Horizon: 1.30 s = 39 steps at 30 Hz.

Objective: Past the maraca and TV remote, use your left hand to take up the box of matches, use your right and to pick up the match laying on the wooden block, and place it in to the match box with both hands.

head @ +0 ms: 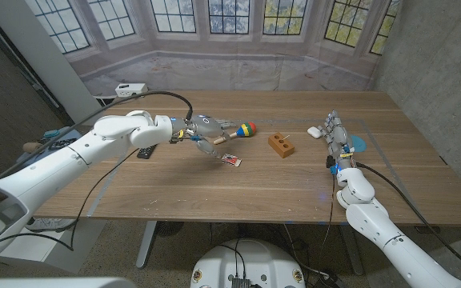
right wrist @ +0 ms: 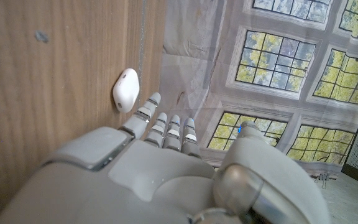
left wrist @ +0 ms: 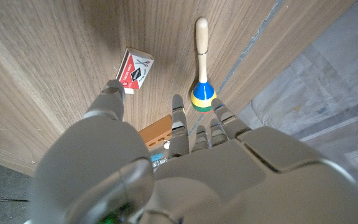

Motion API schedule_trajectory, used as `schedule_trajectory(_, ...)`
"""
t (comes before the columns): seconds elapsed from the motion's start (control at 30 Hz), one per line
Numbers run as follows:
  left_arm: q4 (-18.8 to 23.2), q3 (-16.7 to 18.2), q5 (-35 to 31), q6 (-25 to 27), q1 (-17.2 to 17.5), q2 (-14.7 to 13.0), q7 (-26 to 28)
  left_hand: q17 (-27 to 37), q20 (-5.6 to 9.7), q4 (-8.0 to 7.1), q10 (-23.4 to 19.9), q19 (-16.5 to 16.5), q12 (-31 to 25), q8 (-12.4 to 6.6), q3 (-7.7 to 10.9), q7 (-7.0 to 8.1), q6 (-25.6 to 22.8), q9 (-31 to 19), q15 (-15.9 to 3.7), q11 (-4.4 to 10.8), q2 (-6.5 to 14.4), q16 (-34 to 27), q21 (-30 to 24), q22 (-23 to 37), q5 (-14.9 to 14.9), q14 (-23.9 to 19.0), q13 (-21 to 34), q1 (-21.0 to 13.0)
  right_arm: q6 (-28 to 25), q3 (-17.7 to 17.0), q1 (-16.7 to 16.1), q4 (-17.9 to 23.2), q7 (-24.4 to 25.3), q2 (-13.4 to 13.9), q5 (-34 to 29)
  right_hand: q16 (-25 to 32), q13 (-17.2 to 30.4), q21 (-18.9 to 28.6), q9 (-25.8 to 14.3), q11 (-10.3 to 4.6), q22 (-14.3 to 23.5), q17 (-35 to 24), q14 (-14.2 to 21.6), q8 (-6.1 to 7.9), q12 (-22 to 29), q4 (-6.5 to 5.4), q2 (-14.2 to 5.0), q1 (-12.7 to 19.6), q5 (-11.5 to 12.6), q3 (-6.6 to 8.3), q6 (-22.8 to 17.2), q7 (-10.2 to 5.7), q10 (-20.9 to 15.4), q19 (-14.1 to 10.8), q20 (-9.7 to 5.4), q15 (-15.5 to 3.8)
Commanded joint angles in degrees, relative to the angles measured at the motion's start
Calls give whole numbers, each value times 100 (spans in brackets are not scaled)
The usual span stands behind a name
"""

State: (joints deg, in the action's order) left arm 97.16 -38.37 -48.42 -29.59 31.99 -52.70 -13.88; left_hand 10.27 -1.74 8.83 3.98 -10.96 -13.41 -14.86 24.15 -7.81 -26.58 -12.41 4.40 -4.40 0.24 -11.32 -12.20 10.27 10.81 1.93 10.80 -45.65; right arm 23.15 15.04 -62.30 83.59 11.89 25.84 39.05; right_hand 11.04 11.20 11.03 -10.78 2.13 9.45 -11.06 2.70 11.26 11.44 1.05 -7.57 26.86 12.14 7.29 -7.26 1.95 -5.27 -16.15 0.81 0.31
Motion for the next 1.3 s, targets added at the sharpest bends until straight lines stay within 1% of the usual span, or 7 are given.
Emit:
schedule_trajectory(0.03, -71, -126, 78, 104, -71, 98, -256, 10, -9, -1, 2, -14, 23, 14, -17, -4, 24, -14, 32, -34, -54, 12, -22, 13, 39, -9, 15, 7, -50, -17, -5, -25, -1, 6, 42, 44, 2, 4, -11, 47, 29, -12, 60, 4, -8, 18, 8, -37, -26, 19, -46, -11, -14, -31, 8, 16)
schedule_trajectory(0.4, -141, -245, 3, 140, -157, 184, -317, 12, -19, -19, 43, 4, 52, 25, -47, -25, 7, -22, 57, -39, -56, 31, -7, 15, 38, 14, 16, 29, -33, -38, -14, -77, -21, -3, 82, 41, 3, 2, -12, 47, 29, -12, 57, 3, -6, 26, 9, -45, -27, 24, -46, -9, -21, -33, 13, 20)
schedule_trajectory(0.67, -211, -292, 33, 205, -209, 227, -359, 14, -20, -33, 25, 11, 56, -30, -71, -4, -167, -34, 66, -47, -49, 34, 1, 17, 40, 8, 16, 46, -34, -35, 15, -132, -73, -23, 129, 40, 3, 0, -12, 47, 29, -12, 55, 1, -9, 33, 5, -49, -27, 29, -43, -5, -13, -33, 10, 17)
schedule_trajectory(0.8, -227, -315, 49, 212, -218, 231, -378, 14, -17, -37, -7, -2, 49, -46, -79, -24, -223, -41, 54, -51, -40, 31, -1, 18, 44, -9, 16, 49, -38, -36, 19, -143, -68, -26, 133, 39, 3, 0, -12, 49, 29, -12, 53, 2, -10, 36, 5, -52, -27, 31, -46, -6, -12, -35, 10, 17)
schedule_trajectory(1.03, -329, -357, 33, 226, -228, 274, -265, 14, -13, -41, -57, -39, 40, -83, -87, 38, -345, -54, 31, -28, -18, 23, -11, 20, 52, -47, 15, 45, -31, -47, 11, -152, -84, -24, 156, 39, 3, -2, -12, 59, 29, -12, 56, 0, -9, 41, 7, -57, -28, 33, -43, -3, -14, -34, 8, 23)
schedule_trajectory(1.23, -372, -401, 13, 267, -234, 308, -231, 13, 0, -34, -126, -85, 26, -111, -92, 59, -444, -70, -3, 6, 3, 10, -22, 21, 60, -110, 14, 25, -21, -48, 14, -178, -110, -31, 176, 38, 3, -2, -12, 85, 29, -13, 54, -1, -10, 44, 6, -65, -29, 35, -43, -4, -13, -35, 8, 21)
schedule_trajectory(1.3, -382, -416, 10, 271, -242, 318, -223, 13, 3, -32, -140, -89, 24, -118, -94, 67, -469, -74, -13, 15, 7, 12, -22, 21, 61, -114, 14, 20, -14, -50, 12, -182, -111, -30, 174, 38, 3, -3, -12, 70, 29, -13, 55, 0, -11, 46, 6, -66, -29, 37, -44, -2, -10, -35, 4, 19)
